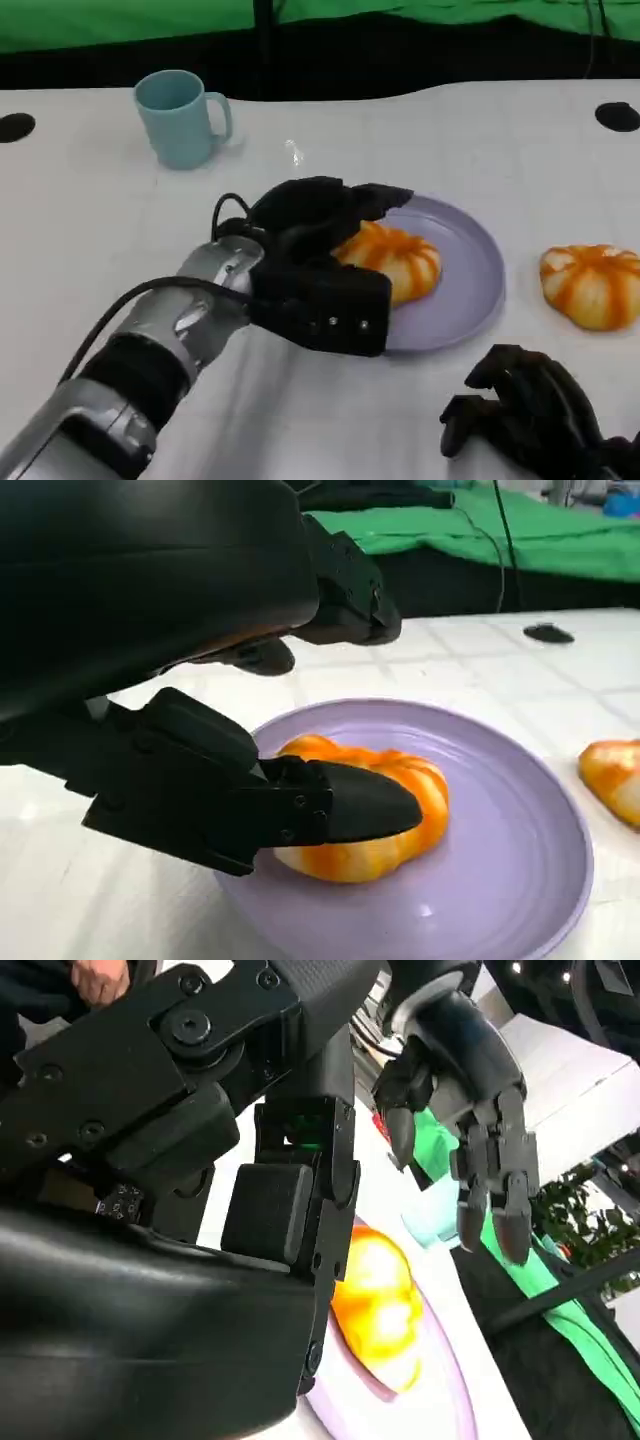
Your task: Grasp the bread from the table and place it into the plate.
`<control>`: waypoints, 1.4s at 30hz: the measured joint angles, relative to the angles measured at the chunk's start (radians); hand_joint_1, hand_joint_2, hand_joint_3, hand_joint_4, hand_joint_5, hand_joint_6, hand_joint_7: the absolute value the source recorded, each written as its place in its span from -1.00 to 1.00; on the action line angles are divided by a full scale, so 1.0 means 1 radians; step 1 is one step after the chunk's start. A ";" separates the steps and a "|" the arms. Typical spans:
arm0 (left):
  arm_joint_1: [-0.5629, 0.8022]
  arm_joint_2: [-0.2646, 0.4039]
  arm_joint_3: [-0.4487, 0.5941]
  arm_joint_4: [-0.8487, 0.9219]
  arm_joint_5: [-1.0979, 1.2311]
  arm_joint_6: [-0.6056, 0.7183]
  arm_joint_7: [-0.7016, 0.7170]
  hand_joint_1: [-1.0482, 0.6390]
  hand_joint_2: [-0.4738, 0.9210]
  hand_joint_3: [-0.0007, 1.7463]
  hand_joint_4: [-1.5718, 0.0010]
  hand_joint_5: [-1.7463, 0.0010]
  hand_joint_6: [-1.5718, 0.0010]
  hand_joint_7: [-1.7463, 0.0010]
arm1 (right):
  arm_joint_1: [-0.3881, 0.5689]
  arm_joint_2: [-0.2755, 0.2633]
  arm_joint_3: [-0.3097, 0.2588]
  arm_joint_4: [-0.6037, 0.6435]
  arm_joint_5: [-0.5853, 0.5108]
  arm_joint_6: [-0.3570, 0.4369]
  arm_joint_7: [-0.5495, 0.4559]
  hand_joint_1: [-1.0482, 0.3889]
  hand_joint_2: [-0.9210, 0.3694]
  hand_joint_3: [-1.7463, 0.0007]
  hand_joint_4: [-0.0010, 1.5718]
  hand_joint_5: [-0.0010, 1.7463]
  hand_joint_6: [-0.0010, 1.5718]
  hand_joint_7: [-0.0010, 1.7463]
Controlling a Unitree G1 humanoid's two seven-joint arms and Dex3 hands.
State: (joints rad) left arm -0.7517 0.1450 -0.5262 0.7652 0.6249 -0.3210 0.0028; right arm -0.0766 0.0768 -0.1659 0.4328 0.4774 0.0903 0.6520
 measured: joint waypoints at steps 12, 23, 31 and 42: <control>0.259 -0.015 0.230 -0.241 -0.462 -0.082 -0.235 -0.39 1.00 -0.55 0.53 -0.96 0.60 -0.56 | 0.022 0.002 0.006 -0.025 -0.003 -0.002 0.000 -0.97 -0.70 0.99 1.00 -0.17 1.00 -0.61; 0.487 -0.026 0.375 -0.436 -0.819 0.003 -0.478 -0.44 1.00 -0.53 0.48 -0.97 0.48 -0.50 | 0.038 0.002 0.007 -0.039 -0.001 -0.004 0.006 -0.98 -0.69 1.00 1.00 -0.16 1.00 -0.59; 0.641 -0.036 0.468 -0.540 -1.005 0.141 -0.573 -0.44 1.00 -0.63 0.30 -1.00 0.34 -0.62 | 0.041 -0.001 0.004 -0.047 0.002 0.007 0.005 -0.97 -0.67 1.00 1.00 -0.18 1.00 -0.62; 0.734 -0.060 0.517 -0.574 -1.071 0.185 -0.631 -0.47 1.00 -0.61 0.15 -1.00 0.36 -0.91 | 0.044 0.001 0.004 -0.056 0.005 0.019 0.005 -0.96 -0.68 0.99 1.00 -0.16 1.00 -0.59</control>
State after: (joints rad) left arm -0.0173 0.0855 -0.0089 0.1916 -0.4457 -0.1355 -0.6284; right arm -0.0324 0.0773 -0.1614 0.3765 0.4822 0.1095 0.6571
